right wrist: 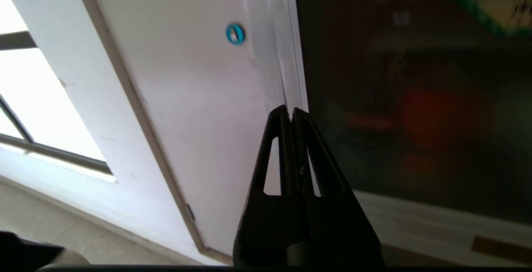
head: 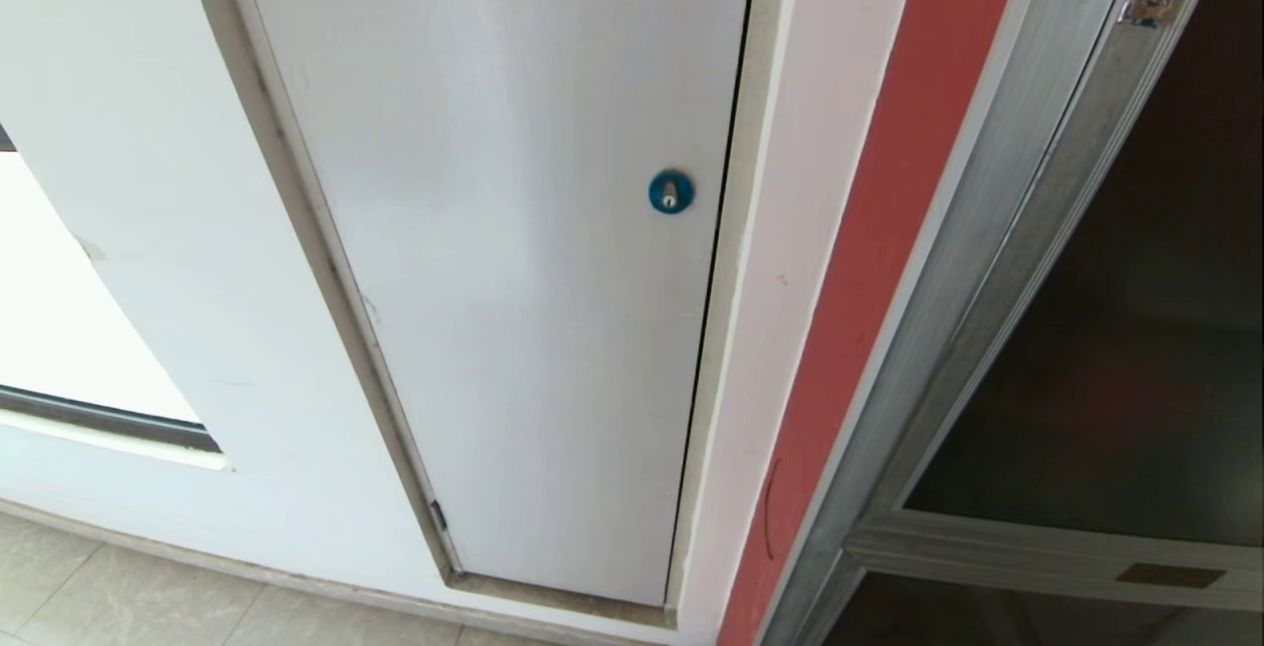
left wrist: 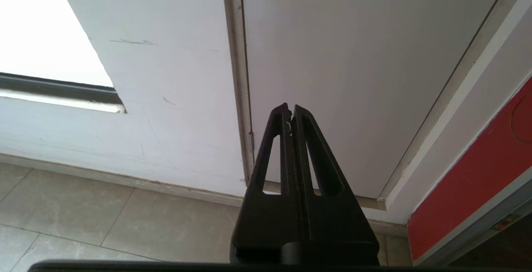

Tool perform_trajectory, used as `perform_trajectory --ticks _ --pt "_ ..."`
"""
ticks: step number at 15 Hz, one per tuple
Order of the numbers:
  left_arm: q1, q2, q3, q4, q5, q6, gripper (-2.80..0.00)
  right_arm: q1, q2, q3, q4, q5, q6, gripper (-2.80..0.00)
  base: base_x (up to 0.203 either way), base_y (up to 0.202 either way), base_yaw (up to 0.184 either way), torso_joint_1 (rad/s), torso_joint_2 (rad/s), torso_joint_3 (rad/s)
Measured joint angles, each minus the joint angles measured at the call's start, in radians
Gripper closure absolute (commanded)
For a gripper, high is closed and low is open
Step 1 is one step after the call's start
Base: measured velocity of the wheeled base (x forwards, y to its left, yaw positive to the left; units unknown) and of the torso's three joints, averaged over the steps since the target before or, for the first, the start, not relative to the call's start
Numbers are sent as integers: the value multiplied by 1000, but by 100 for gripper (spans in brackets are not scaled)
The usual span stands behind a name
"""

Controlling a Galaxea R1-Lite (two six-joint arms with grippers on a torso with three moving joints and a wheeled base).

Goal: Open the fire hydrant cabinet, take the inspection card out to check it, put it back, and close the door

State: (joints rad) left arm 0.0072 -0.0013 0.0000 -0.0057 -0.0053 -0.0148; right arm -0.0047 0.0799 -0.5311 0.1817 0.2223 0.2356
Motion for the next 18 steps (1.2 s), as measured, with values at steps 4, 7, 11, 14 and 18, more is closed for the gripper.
perform_trajectory --ticks 4,7,11,14,18 --pt "0 0 0 0 0 0 0 0 -62 278 -108 -89 -94 0 0 0 0 0 0 0" --pt "0 0 0 0 0 0 0 0 -75 459 -254 -177 -184 0 0 0 0 0 0 0" --pt "0 0 0 0 0 0 0 0 -79 524 -232 -231 -231 0 0 0 0 0 0 0" --pt "0 0 0 0 0 0 0 0 -79 530 -181 -248 -201 0 0 0 0 0 0 0" --pt "0 0 0 0 0 0 0 0 -79 531 -182 -251 -173 0 0 0 0 0 0 0"
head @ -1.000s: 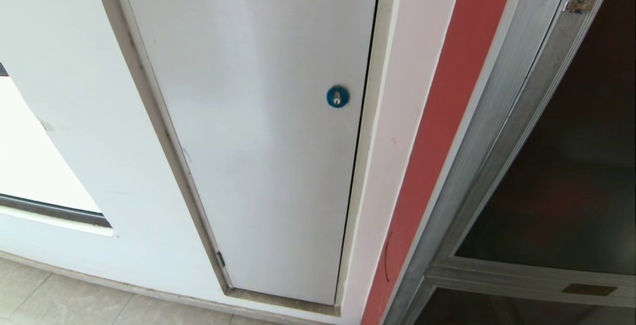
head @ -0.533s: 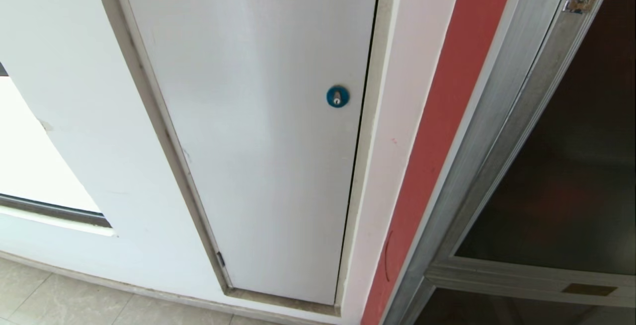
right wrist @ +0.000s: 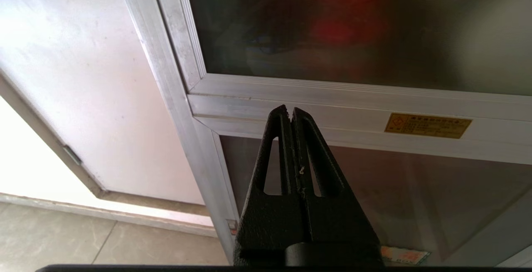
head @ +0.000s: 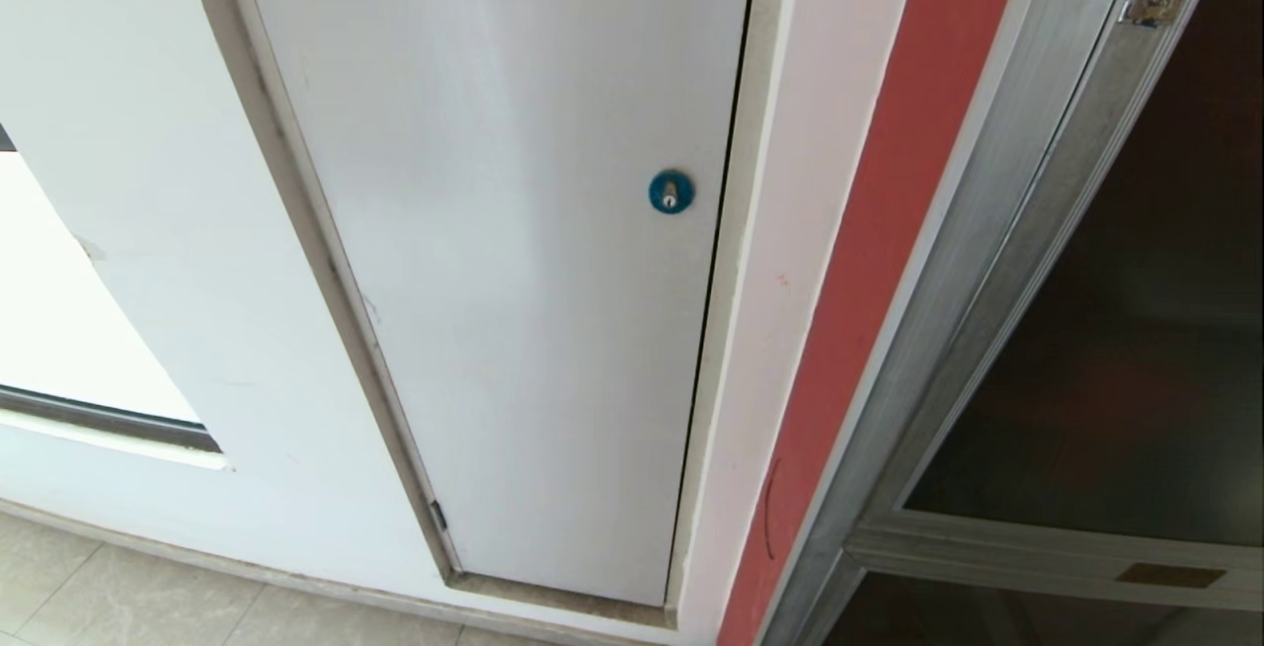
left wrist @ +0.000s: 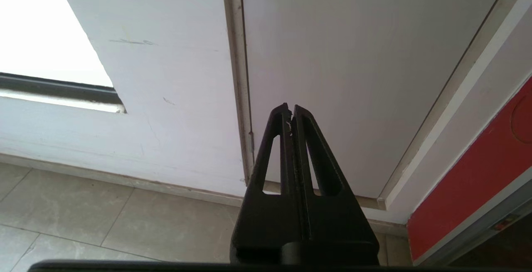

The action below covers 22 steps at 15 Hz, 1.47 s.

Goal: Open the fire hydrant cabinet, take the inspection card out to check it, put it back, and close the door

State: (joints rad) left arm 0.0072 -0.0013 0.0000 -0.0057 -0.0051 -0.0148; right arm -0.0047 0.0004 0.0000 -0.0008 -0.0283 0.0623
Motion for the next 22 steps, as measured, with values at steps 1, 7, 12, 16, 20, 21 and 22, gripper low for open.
perform_trajectory --ticks 1,7,12,16,20,21,22 --pt "0 0 0 0 0 0 0 0 0 0 0 0 -1 0 0 0 0 0 0 0" --pt "0 0 0 0 0 0 0 0 0 0 0 1 -2 0 0 0 0 0 0 0" --pt "0 0 0 0 0 0 0 0 0 0 0 1 -1 0 0 0 0 0 0 0" --pt "0 0 0 0 0 0 0 0 0 0 0 1 -1 0 0 0 0 0 0 0" --pt "0 0 0 0 0 0 0 0 0 0 0 1 0 0 0 0 0 0 0 0" --pt "0 0 0 0 0 0 0 0 0 0 0 1 1 0 0 0 0 0 0 0" --pt "0 0 0 0 0 0 0 0 0 0 0 1 0 0 0 0 0 0 0 0"
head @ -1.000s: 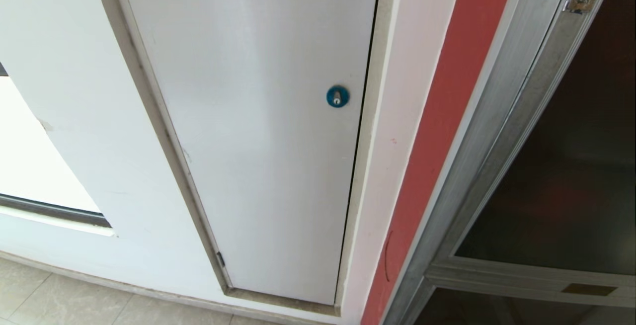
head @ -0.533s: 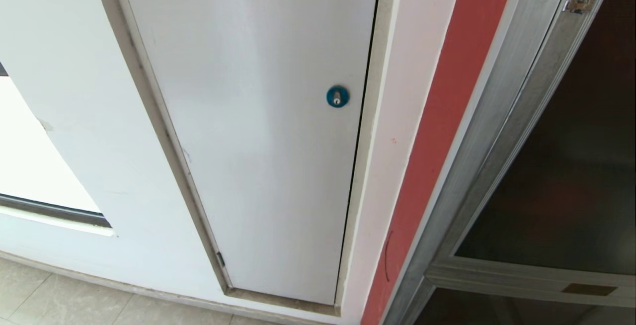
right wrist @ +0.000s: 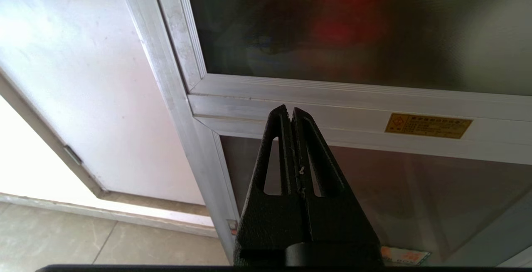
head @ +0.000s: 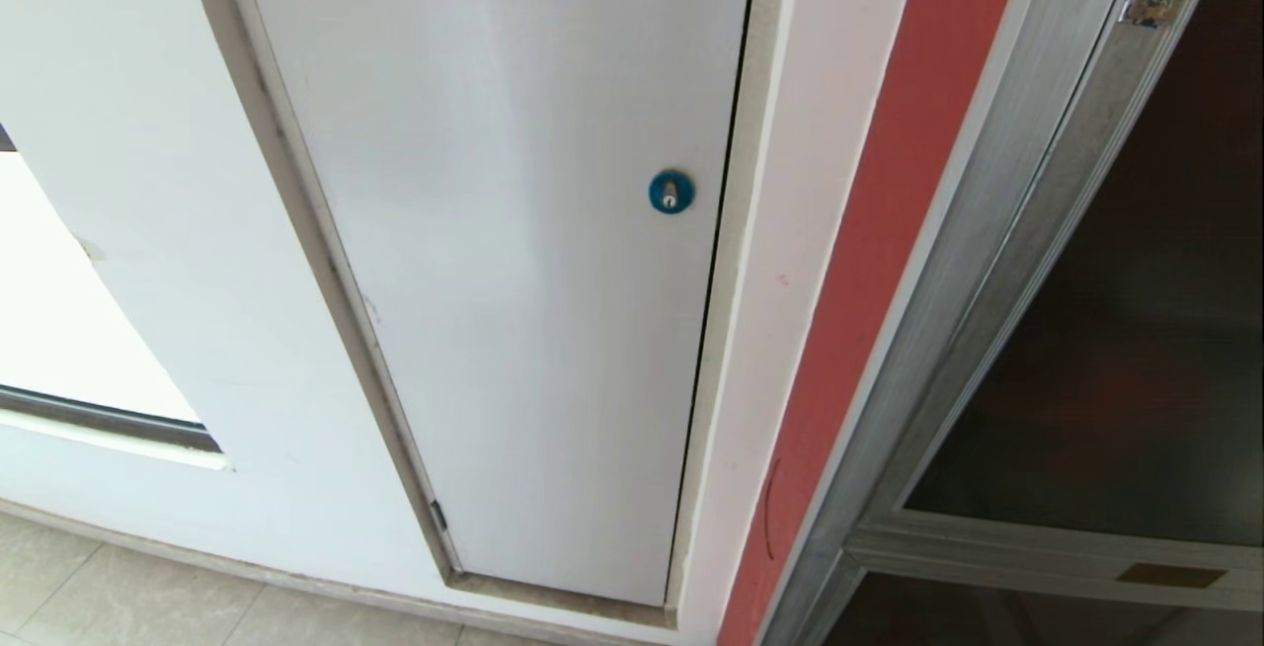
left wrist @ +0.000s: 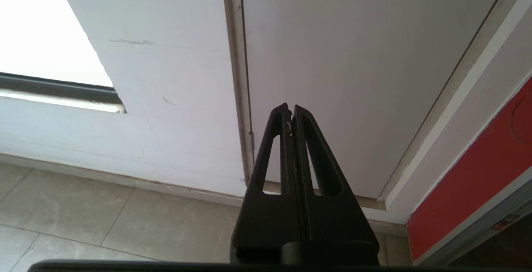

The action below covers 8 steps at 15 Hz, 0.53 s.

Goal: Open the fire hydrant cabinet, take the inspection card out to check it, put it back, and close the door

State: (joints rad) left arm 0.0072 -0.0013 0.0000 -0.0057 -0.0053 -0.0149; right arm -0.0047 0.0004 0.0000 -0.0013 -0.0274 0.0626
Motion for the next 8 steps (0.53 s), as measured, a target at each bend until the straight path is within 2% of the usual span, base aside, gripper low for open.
perform_trajectory --ticks 8 --pt "0 0 0 0 0 0 0 0 0 0 0 0 -1 0 0 0 0 0 0 0"
